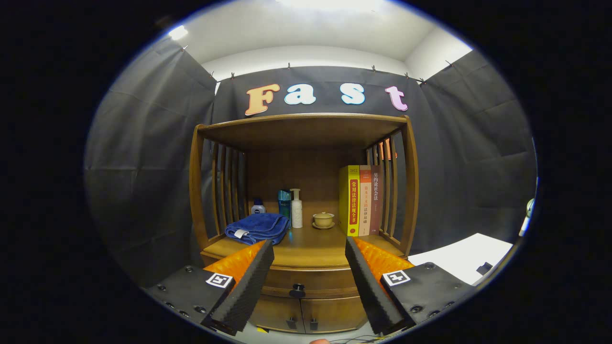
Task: Pull open the drawer, take out the items inside it, and place them on the countertop above the cabinet.
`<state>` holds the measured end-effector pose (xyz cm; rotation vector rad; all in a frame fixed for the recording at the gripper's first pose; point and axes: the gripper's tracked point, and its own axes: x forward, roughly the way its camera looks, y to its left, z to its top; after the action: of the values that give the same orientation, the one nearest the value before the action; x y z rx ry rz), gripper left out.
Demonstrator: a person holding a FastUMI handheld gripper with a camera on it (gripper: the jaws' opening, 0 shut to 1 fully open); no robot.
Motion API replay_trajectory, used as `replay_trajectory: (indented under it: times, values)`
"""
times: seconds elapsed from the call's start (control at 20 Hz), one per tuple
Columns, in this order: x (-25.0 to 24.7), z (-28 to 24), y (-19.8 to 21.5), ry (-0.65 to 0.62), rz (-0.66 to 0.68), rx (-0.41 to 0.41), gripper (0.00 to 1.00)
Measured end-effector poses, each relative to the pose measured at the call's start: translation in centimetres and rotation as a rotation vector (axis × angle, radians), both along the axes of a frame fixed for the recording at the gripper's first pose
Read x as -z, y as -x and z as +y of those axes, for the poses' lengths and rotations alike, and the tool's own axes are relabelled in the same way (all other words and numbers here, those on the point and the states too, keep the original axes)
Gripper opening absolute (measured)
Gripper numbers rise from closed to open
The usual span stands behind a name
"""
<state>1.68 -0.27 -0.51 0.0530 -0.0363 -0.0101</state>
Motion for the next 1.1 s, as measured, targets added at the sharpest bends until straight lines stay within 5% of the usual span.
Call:
replay_trajectory:
  times: [0.55, 0.9, 1.1]
  values:
    - [16.2, 1.7, -9.9, -0.012, 0.039, 0.022, 0.99]
    - [21.1, 2.4, -12.2, 0.028, 0.095, 0.028, 0.98]
    - [22.7, 2.5, -13.3, 0.019, 0.147, 0.022, 0.80]
